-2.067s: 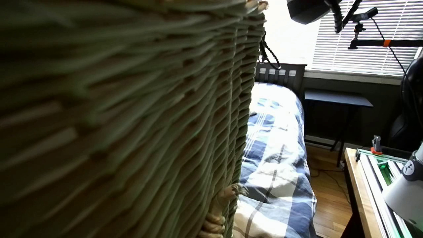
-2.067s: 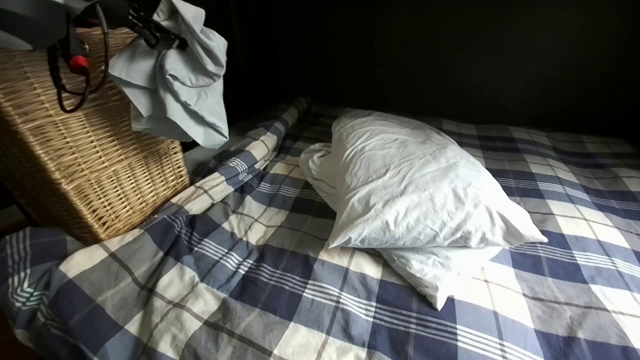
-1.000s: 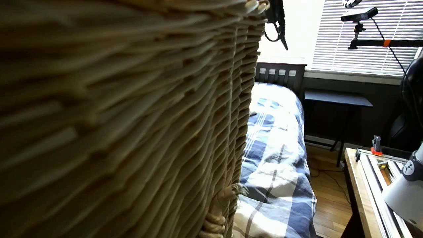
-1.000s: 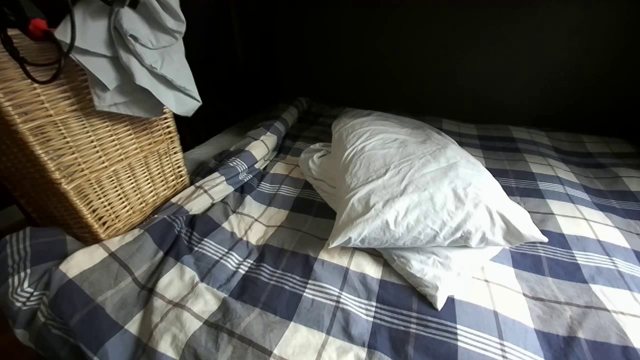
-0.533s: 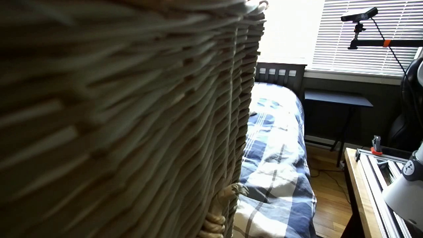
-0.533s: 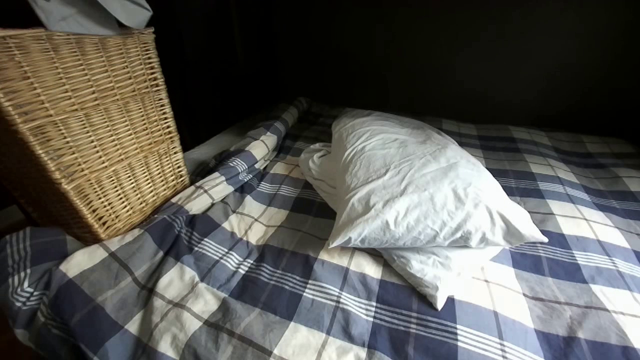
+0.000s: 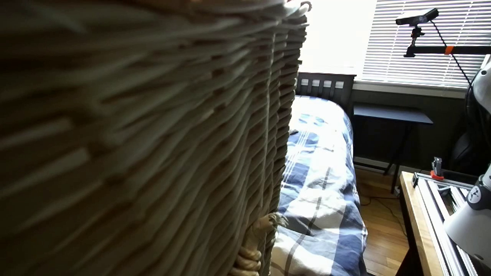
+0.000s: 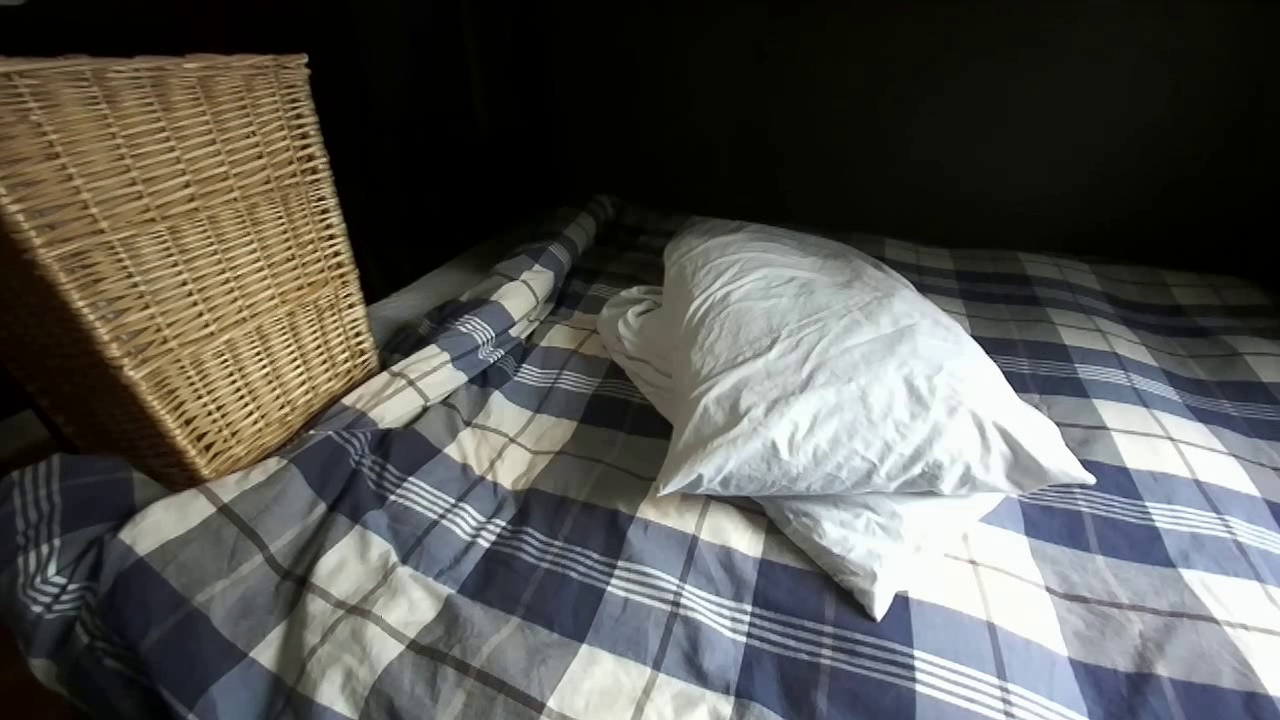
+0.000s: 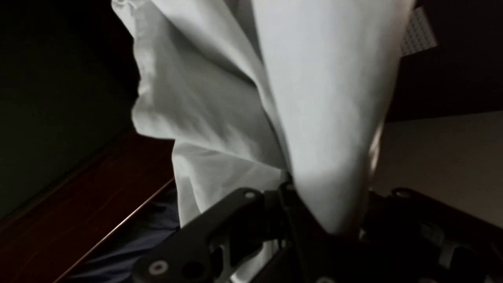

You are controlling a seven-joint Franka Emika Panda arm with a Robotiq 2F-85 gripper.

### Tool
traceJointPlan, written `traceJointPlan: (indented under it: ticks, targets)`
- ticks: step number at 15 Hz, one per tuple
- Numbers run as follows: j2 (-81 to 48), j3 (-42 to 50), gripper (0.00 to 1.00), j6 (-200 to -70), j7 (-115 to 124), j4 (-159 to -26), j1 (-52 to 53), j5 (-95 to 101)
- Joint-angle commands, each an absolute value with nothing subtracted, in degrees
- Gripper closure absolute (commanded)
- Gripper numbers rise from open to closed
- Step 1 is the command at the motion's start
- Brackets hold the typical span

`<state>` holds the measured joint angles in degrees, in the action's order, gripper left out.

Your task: Put the pillow case in the laundry basket.

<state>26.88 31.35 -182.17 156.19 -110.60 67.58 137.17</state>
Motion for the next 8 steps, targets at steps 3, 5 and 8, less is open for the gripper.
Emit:
traceJointPlan:
  ticks: [3, 5, 8]
  targets:
    - [30.93, 50.06, 0.96, -181.39, 155.66, -113.06, 91.48, 144.73]
    - [31.67, 57.75, 0.96, -180.43, 156.54, -112.72, 99.65, 149.60]
    - [33.25, 68.81, 0.52, -178.61, 146.60, -111.86, 109.76, 144.41]
